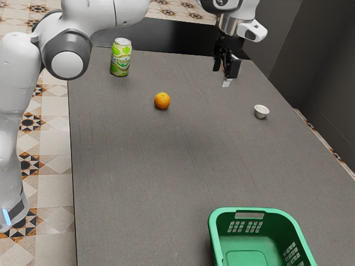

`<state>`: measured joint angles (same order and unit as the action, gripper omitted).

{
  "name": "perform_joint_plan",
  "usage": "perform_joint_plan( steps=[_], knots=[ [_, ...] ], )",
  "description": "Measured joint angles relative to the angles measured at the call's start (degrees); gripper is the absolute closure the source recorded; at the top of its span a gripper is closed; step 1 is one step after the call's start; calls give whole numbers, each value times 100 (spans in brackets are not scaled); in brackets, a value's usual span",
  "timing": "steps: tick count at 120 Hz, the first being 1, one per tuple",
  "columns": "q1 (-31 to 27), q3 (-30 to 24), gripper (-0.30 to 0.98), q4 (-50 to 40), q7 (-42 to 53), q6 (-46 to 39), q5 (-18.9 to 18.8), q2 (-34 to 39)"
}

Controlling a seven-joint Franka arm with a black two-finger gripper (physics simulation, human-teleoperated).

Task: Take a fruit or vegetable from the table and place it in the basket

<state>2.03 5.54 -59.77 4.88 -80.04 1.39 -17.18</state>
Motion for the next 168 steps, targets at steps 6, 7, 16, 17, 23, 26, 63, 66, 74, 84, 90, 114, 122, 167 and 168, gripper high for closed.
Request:
perform_joint_plan(
  steps=[6, 7, 16, 17, 23, 26, 63, 66, 74, 84, 90, 114, 122, 167, 168],
  knots=[
    [0, 0, 0, 0, 10, 5, 0, 1],
    [0, 0, 0, 0, 12, 6, 0, 1],
    [2, 0, 0, 0, 27, 12, -2, 2],
    [1, 0, 0, 0, 28, 12, -2, 2],
    [1, 0, 0, -1, 37, 15, -2, 5],
    [2, -1, 0, -1, 41, 16, -2, 7],
    [59, -196, 0, 492, 220, 567, -27, 587],
    [76, -52, 0, 302, 267, 638, -30, 685],
    [77, 579, 0, -1202, 444, 613, -343, 1814],
    [-31, 1287, 0, -2638, 780, 280, -738, 2800],
    [-61, 1612, 0, -3220, 1018, 36, -938, 3109],
    [48, 1904, 0, -3639, 2020, -1073, -1115, 2417],
    [122, 1913, 0, -3486, 2355, -1339, -746, 1926],
    [-79, 2031, 0, -3844, 3855, -2403, -4, 1247],
    [-86, 2032, 0, -3864, 3882, -2419, -1, 1250]
  ],
)
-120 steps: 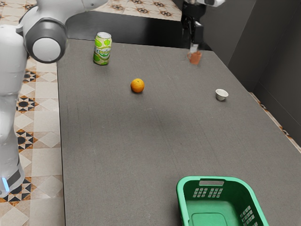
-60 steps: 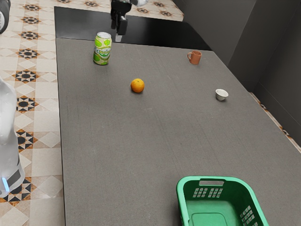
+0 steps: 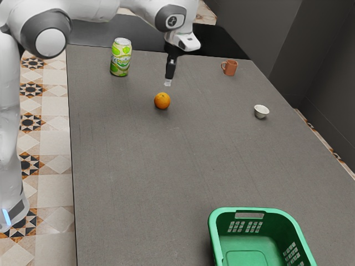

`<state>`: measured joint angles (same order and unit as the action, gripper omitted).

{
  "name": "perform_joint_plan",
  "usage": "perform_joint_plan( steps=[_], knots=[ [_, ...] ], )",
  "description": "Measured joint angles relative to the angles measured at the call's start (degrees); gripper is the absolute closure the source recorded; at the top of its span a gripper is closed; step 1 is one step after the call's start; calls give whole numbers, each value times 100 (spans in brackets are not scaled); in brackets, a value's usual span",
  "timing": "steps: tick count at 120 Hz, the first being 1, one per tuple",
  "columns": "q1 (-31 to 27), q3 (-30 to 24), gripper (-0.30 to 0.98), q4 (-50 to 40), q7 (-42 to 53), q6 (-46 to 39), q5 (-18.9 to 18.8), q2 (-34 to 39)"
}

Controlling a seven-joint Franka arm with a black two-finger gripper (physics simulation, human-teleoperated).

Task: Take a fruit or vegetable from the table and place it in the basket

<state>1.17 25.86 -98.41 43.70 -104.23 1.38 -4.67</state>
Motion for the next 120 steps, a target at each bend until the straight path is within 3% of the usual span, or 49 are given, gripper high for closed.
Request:
perform_joint_plan(
  steps=[60, 120],
  knots=[
    [41, 33, 0, -802, 1190, -508, -15, 139],
    [-49, 28, 0, -715, 1739, -708, -15, -84]
  ],
)
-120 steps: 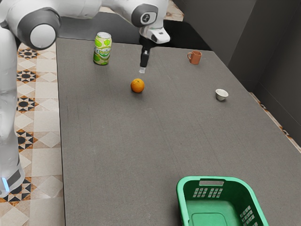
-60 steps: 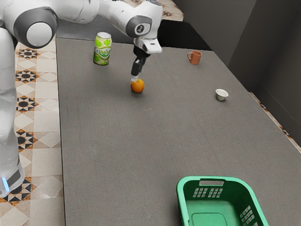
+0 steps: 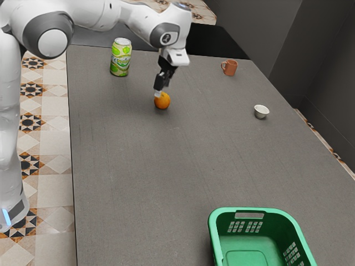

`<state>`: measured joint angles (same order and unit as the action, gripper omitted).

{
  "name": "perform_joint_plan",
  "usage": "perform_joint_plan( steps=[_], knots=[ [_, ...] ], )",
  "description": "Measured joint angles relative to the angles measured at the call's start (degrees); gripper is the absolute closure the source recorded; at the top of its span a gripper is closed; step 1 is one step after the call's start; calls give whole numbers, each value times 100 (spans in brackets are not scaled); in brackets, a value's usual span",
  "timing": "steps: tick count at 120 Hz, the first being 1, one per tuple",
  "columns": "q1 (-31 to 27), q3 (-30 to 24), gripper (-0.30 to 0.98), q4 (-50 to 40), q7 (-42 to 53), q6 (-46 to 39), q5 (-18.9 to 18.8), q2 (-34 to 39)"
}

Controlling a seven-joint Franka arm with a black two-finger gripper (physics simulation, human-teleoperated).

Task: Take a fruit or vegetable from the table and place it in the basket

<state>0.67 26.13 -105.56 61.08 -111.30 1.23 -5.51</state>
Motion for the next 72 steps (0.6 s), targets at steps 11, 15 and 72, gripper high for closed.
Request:
perform_joint_plan(
  steps=[11, 15, 72],
  knots=[
    [-37, 4, 0, 11, 61, -19, 0, -31],
    [-44, 2, 0, 8, 80, -25, 0, -36],
    [-108, 1, 0, -142, 296, -186, 33, -238]
  ],
)
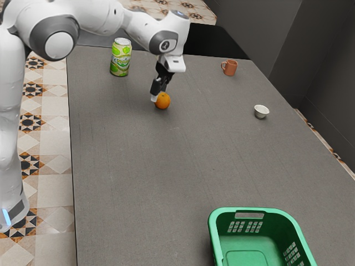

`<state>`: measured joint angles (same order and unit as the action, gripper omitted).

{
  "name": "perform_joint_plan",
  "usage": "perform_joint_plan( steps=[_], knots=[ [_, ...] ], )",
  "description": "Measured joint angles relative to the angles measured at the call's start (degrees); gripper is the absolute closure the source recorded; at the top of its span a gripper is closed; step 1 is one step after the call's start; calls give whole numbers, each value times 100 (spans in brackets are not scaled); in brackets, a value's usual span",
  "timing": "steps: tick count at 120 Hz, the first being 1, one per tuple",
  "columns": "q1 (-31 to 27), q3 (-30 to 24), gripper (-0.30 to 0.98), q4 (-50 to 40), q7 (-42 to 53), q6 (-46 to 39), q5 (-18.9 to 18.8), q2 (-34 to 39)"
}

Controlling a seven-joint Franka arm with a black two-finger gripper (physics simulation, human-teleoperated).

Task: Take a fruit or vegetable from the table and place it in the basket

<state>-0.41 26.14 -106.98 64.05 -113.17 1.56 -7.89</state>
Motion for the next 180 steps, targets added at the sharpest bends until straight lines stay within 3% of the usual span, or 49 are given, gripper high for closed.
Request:
perform_joint_plan(
  steps=[137, 146, 162, 180],
  knots=[
    [0, -57, 0, 236, 180, -68, 212, -477],
    [0, -56, 4, 243, 188, -67, 239, -486],
    [-1, -47, 27, 245, 197, -70, 303, -489],
    [-5, -23, 37, 245, 193, -94, 366, -489]
  ],
)
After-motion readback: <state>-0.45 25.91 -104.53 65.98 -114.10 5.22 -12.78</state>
